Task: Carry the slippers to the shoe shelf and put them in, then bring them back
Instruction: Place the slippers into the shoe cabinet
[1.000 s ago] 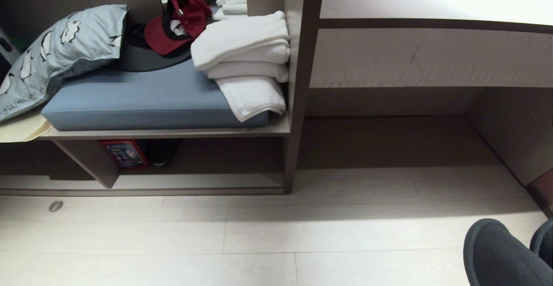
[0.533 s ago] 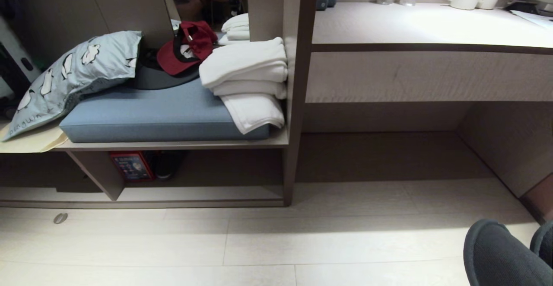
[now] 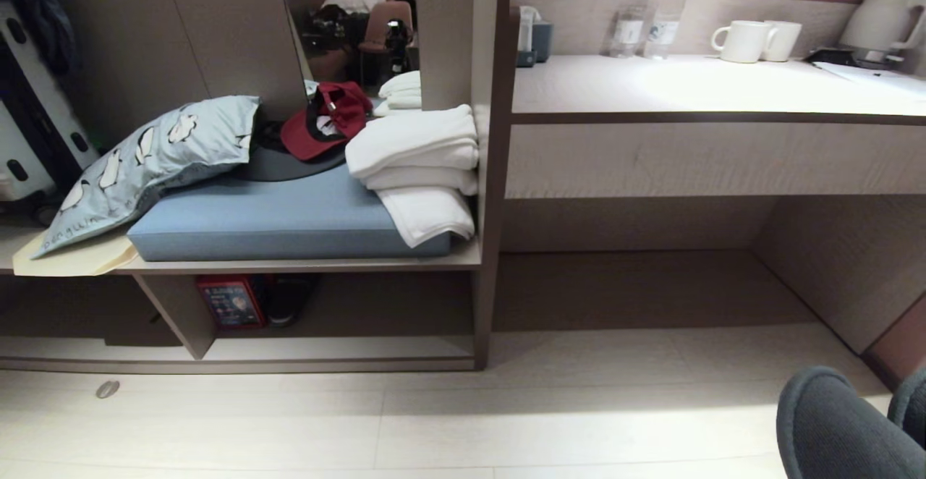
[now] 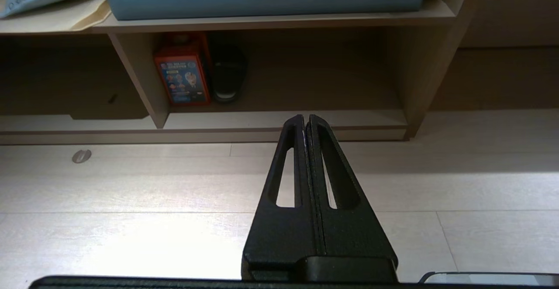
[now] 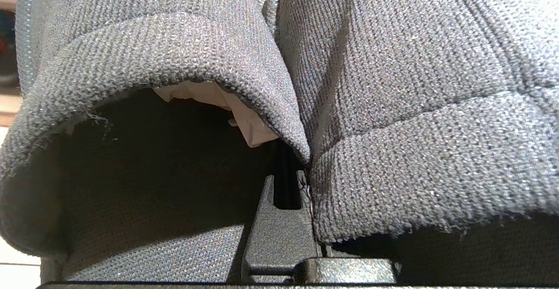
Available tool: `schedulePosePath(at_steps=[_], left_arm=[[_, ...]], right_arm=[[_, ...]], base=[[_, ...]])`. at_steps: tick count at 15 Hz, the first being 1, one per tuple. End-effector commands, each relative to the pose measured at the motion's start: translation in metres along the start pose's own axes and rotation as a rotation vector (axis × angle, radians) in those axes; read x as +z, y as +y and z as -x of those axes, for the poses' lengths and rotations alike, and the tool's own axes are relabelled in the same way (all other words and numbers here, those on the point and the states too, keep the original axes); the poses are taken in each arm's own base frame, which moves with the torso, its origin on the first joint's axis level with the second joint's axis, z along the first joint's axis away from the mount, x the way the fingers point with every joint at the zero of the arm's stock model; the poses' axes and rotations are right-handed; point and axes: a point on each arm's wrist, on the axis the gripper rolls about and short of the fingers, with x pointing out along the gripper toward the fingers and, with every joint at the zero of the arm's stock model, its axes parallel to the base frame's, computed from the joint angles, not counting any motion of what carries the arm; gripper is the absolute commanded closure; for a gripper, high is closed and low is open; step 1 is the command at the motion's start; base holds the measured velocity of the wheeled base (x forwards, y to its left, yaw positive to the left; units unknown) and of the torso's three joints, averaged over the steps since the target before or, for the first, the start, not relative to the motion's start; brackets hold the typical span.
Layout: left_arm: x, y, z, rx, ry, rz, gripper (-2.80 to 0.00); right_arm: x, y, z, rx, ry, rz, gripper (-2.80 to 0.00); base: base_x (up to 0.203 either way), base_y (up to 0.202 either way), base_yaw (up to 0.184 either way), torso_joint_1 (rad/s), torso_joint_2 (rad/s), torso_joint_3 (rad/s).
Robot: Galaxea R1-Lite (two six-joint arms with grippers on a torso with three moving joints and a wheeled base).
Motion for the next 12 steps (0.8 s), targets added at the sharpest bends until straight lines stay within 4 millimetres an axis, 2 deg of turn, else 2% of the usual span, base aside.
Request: schedulePosePath(at_steps=[1, 7, 12], left_arm=[[-0.0001, 0.0000, -0.0001, 0.001, 0.002, 0.000, 0.00], [0.0004, 0.0000, 0.0000, 0.001, 0.000, -0.002, 0.00], [-0.0001, 0.0000, -0.0001, 0.001, 0.002, -0.002, 0.00]], right_arm=[[-0.0001, 0.0000, -0.0001, 0.001, 0.002, 0.001, 0.00], [-0.0001, 0.0000, -0.0001, 0.001, 0.002, 0.001, 0.00], [-0.0001, 0.0000, -0.0001, 0.001, 0.002, 0.001, 0.00]], base=[[0.000, 0.000, 0.000, -0.002, 0.00, 0.212], [0.000, 0.000, 0.000, 0.003, 0.00, 0.186], [0.000, 0.000, 0.000, -0.001, 0.00, 0.024]])
